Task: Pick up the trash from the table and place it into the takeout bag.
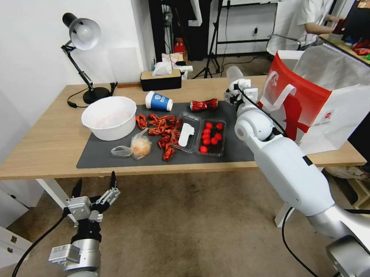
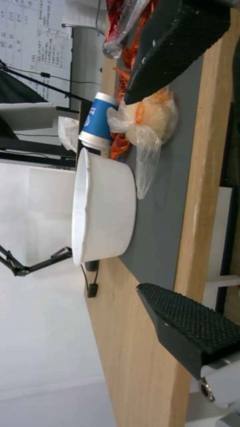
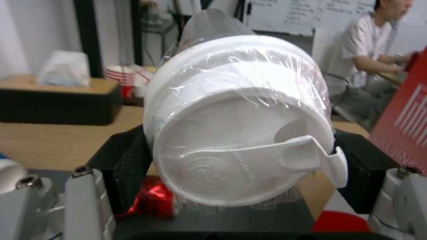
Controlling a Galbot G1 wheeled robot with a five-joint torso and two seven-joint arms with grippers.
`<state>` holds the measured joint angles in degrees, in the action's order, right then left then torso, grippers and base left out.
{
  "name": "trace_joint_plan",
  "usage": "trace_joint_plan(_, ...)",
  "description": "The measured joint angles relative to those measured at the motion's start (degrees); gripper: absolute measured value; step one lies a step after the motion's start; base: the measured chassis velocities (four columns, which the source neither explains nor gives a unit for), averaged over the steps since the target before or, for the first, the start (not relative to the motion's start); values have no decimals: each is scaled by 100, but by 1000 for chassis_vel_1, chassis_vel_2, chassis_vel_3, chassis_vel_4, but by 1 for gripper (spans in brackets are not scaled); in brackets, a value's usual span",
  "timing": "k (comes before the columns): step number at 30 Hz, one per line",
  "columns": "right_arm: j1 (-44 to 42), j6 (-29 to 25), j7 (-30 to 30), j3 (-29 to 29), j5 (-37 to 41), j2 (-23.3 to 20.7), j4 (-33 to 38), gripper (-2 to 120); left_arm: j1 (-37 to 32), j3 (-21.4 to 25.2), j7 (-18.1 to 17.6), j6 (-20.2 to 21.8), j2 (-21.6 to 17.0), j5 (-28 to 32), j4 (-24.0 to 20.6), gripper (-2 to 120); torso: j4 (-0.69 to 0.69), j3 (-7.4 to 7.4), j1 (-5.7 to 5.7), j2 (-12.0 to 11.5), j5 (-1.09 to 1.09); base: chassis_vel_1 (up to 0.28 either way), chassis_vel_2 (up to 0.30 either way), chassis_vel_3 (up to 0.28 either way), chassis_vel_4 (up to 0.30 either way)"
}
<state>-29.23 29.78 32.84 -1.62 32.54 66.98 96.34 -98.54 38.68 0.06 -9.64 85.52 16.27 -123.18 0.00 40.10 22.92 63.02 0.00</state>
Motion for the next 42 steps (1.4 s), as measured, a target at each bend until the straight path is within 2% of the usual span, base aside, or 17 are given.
trace_joint_plan(5, -169, -85, -125, 0, 105, -204, 629, 79, -34, 12, -2, 3, 16, -11, -30, 100, 0, 0, 0, 0, 0, 0, 0, 0, 0)
trace_joint_plan(9, -227, -189, -232, -59, 124, -307, 835, 79, -48, 16, -3, 4, 25, -16, -37, 100, 0, 0, 0, 0, 1, 0, 0, 0, 0)
trace_joint_plan(10, -259, -438, -314, -116, 126, -382, 948, 79, -51, 19, -4, 4, 31, -16, -38, 100, 0, 0, 0, 0, 1, 0, 0, 0, 0)
trace_joint_plan(12, -322, -579, -406, -273, 47, -527, 1136, 79, -52, 21, -5, 4, 39, -18, -39, 100, 0, 0, 0, 0, 1, 0, 0, 0, 0)
trace_joint_plan(16, -412, -654, -306, -601, -239, -659, 1347, 79, -51, 21, -5, 4, 40, -18, -39, 100, 1, 0, 0, 0, 1, 0, 0, 0, 0)
trace_joint_plan(22, -569, -337, 170, -1131, -520, -1120, 1626, 79, -33, 19, -6, 16, 27, -18, -38, 100, -1, 0, 0, 1, 1, 0, 0, 0, 0)
trace_joint_plan(24, -613, -232, 331, -1299, -319, -1409, 1688, 79, -32, 21, -7, 17, 18, -17, -38, 100, -1, 0, 0, 1, 1, 0, 0, 0, 0)
trace_joint_plan(32, -761, -93, 725, -1460, 611, -2005, 1907, 79, 28, -33, -6, 32, -65, -29, 45, 100, 0, 0, 0, 1, 0, 0, 0, 0, 0)
trace_joint_plan(42, -978, -93, 798, -1738, 672, -2123, 1787, 79, 49, -84, -5, 116, -62, -36, 30, 100, 0, 0, 0, 1, 1, 0, 0, 0, 0)
